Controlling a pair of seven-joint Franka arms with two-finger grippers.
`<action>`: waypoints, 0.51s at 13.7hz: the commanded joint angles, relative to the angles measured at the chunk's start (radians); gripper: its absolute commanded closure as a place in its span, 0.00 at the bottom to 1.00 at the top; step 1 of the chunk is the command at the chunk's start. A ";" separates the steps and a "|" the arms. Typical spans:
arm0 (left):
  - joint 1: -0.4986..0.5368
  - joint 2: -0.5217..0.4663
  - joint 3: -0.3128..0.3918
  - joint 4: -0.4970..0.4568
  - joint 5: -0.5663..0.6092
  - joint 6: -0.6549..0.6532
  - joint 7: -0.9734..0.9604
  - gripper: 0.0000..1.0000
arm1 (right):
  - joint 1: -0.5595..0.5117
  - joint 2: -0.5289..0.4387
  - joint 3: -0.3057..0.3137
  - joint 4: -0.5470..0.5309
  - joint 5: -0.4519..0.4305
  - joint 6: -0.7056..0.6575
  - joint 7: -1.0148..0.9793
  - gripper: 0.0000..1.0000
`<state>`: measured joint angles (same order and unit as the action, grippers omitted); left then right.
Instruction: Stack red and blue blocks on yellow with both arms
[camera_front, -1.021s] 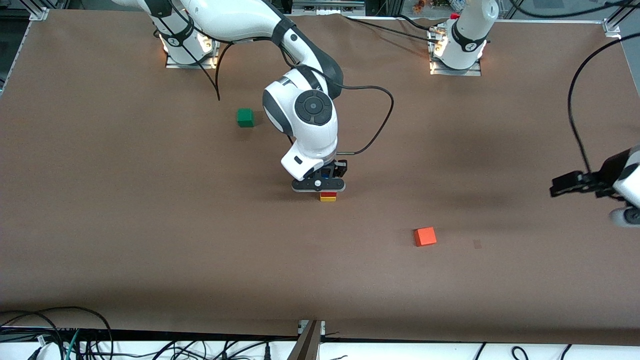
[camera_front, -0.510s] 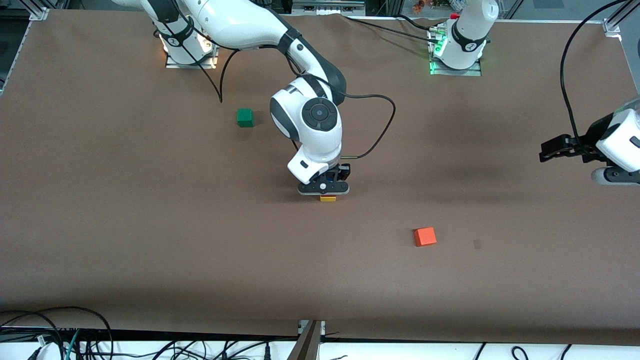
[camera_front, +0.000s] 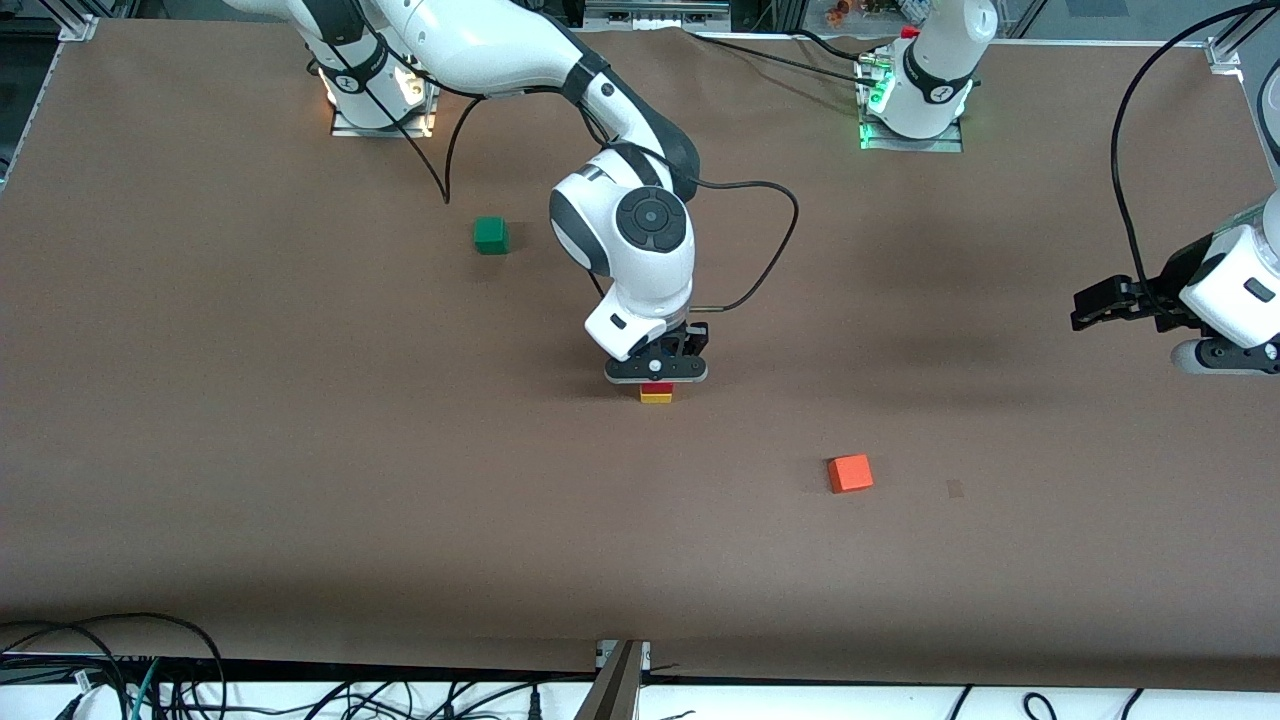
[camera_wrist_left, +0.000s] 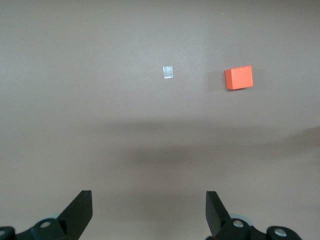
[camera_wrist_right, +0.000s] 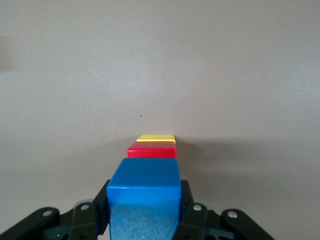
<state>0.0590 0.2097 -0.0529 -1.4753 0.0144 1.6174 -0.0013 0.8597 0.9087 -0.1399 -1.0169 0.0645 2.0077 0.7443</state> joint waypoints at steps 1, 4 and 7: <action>-0.001 0.039 -0.001 0.055 -0.014 -0.005 -0.008 0.00 | 0.013 0.032 -0.009 0.038 -0.015 0.011 0.026 0.69; 0.013 0.050 0.007 0.059 -0.021 -0.005 -0.002 0.00 | 0.013 0.032 -0.009 0.038 -0.019 0.008 0.026 0.68; 0.015 0.045 0.007 0.058 -0.020 -0.007 -0.008 0.00 | 0.013 0.032 -0.009 0.038 -0.023 0.008 0.026 0.68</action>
<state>0.0683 0.2460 -0.0458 -1.4464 0.0143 1.6183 -0.0037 0.8647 0.9237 -0.1401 -1.0157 0.0603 2.0231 0.7457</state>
